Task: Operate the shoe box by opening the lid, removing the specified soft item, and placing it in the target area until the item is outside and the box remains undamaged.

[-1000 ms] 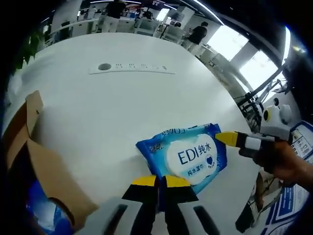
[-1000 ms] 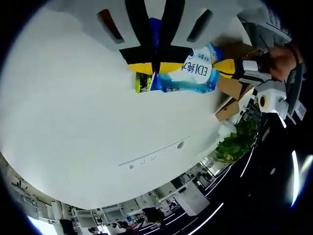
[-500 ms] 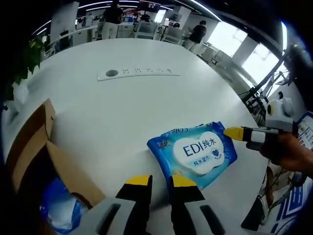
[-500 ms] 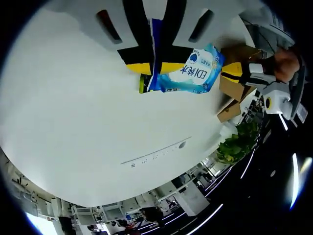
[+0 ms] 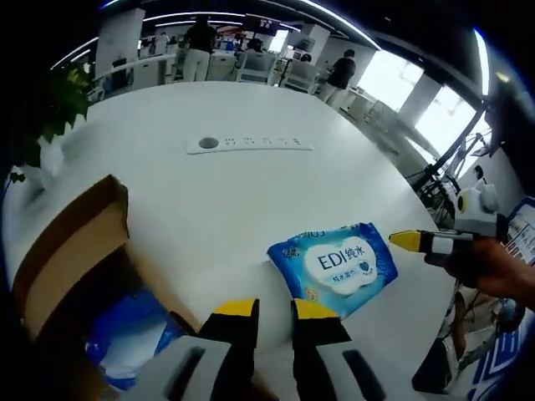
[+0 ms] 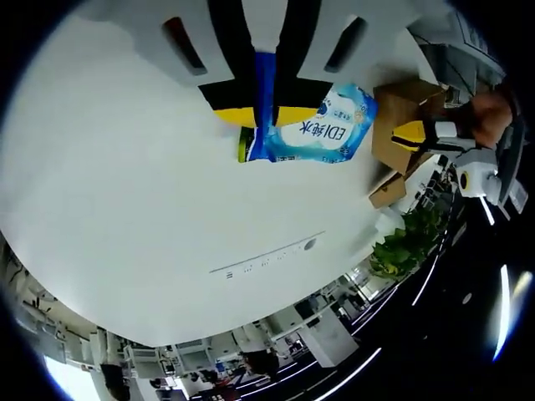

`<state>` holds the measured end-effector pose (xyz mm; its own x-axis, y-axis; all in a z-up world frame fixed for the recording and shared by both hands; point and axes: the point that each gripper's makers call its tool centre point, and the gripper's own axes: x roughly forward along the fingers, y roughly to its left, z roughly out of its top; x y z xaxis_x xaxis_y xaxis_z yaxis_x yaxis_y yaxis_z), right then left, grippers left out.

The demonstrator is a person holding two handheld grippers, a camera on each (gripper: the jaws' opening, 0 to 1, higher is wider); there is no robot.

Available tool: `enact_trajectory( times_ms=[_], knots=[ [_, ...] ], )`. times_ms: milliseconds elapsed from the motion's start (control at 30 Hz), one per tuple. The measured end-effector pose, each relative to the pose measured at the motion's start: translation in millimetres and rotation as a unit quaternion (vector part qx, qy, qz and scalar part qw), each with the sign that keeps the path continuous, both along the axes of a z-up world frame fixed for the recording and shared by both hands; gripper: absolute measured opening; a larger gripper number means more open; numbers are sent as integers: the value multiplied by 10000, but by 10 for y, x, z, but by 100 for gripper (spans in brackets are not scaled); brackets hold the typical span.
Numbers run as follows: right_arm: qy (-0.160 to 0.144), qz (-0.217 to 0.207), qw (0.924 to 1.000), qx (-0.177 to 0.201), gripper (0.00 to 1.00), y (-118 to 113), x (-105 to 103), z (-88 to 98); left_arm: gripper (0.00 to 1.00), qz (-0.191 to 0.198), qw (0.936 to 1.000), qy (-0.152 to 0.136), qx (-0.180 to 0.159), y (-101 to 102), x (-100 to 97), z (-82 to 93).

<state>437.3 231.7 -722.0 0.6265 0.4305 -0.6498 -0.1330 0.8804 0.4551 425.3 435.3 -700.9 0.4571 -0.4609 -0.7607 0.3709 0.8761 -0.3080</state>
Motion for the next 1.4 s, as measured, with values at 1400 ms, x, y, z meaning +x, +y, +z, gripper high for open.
enact_trajectory(
  times_ms=[1400],
  knots=[
    [-405,1247,9909,299,18,1512,-103,422,19,763,9941,-682,-371,1422,-480,407]
  ],
)
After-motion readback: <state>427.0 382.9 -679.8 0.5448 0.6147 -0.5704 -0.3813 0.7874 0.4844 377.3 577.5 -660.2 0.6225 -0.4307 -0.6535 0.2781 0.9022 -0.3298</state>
